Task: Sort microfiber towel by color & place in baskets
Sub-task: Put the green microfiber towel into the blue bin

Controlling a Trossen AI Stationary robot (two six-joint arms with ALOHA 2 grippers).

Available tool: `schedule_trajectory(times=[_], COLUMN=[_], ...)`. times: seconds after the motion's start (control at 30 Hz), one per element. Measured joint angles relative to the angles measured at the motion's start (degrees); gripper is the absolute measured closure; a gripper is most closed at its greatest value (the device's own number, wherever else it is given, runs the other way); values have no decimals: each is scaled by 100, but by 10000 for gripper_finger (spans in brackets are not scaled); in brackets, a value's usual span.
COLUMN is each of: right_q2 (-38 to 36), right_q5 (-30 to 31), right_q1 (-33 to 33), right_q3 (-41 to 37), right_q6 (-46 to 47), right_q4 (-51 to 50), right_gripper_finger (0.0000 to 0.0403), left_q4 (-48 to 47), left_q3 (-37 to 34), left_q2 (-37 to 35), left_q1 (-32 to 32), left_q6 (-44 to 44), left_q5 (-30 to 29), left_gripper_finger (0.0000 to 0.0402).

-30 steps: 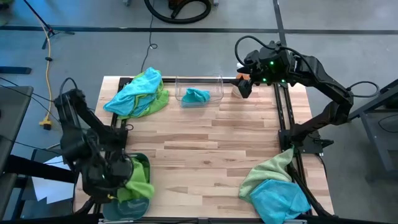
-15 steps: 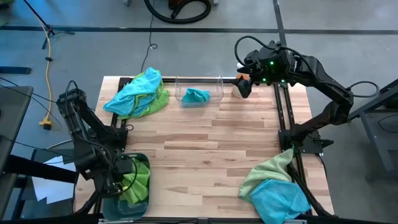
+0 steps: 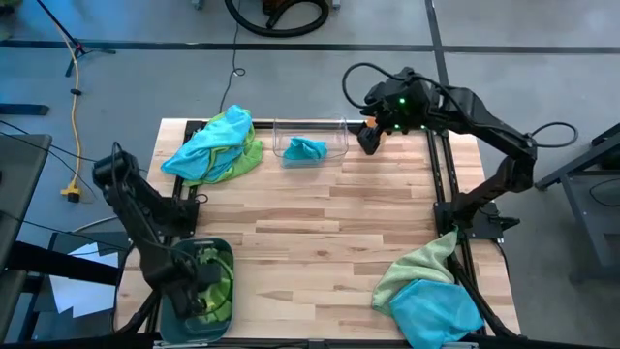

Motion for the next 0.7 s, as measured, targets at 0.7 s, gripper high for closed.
schedule_trajectory(times=[0.7], right_q2=[17], right_q5=[0], right_q1=[0], right_q3=[0], right_q6=[8], right_q4=[0], right_gripper_finger=[111], left_q4=[1070], left_q3=[-166], left_q2=[1329], left_q1=[66], left_q6=[614], left_q5=[367], left_gripper_finger=[357])
